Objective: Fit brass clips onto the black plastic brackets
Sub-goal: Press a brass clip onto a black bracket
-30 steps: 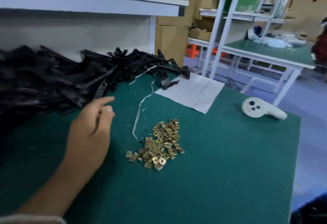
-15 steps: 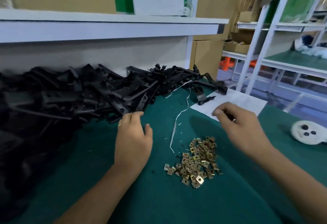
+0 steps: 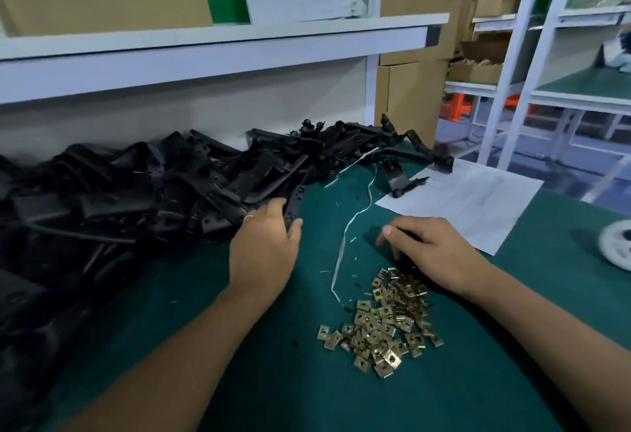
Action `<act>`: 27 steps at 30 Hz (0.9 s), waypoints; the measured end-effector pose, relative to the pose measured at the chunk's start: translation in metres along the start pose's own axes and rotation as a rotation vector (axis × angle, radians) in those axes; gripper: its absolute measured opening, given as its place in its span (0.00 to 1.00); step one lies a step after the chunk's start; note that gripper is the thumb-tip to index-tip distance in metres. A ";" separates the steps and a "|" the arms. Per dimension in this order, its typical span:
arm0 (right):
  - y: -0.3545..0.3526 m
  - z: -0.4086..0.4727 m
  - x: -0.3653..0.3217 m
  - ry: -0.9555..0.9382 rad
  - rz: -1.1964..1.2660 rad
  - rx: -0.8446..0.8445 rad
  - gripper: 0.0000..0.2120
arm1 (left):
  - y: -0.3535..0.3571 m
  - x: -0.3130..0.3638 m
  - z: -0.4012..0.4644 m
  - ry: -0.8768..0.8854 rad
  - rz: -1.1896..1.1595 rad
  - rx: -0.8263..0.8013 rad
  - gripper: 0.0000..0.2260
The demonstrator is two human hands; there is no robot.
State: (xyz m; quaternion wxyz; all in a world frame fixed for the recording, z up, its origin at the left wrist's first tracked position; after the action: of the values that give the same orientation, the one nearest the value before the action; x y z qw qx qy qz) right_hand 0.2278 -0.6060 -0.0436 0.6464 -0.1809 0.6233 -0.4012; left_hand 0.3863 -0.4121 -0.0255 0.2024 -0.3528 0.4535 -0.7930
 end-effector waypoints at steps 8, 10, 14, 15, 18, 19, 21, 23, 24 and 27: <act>0.009 -0.003 -0.019 -0.105 0.062 -0.058 0.07 | -0.015 0.039 -0.079 0.330 -0.114 -0.103 0.32; 0.014 -0.005 -0.029 -0.162 0.128 -0.095 0.06 | -0.008 0.055 -0.089 0.484 -0.098 -0.190 0.32; 0.020 -0.005 -0.042 -0.226 0.397 -0.113 0.07 | 0.003 0.047 -0.073 0.437 -0.038 -0.248 0.27; 0.021 -0.005 -0.044 -0.239 0.477 -0.124 0.08 | 0.007 0.044 -0.071 0.413 -0.040 -0.281 0.26; 0.016 -0.004 -0.044 -0.240 0.597 -0.102 0.10 | 0.013 0.046 -0.071 0.411 0.002 -0.314 0.24; 0.012 -0.003 -0.040 -0.215 0.589 -0.064 0.09 | 0.009 0.046 -0.071 0.412 0.009 -0.273 0.21; 0.001 -0.003 -0.030 -0.149 0.455 0.002 0.09 | -0.007 0.046 -0.070 0.403 0.058 -0.139 0.15; -0.003 -0.005 -0.024 -0.094 0.196 -0.048 0.09 | -0.019 0.039 -0.069 0.350 0.109 -0.074 0.23; 0.000 -0.006 -0.022 -0.067 0.094 -0.116 0.08 | -0.022 0.034 -0.068 0.319 0.119 -0.068 0.27; 0.013 -0.014 -0.022 -0.022 -0.026 -0.280 0.06 | -0.020 0.025 -0.067 0.253 0.133 -0.114 0.31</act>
State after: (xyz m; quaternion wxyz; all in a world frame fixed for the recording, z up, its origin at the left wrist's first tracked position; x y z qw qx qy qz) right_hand 0.2204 -0.5779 -0.0409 0.6164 -0.2816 0.6637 -0.3166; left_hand 0.3192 -0.3793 -0.0215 0.1753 -0.2300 0.5421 -0.7890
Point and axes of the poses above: each hand's wrist, its own z-axis towards the middle knuckle, its own y-axis out of the palm, x = y × z, the point moved 10 cm from there along z, towards the middle knuckle, and after that the axes turned 10 degrees about -x, right-handed, at the moved point
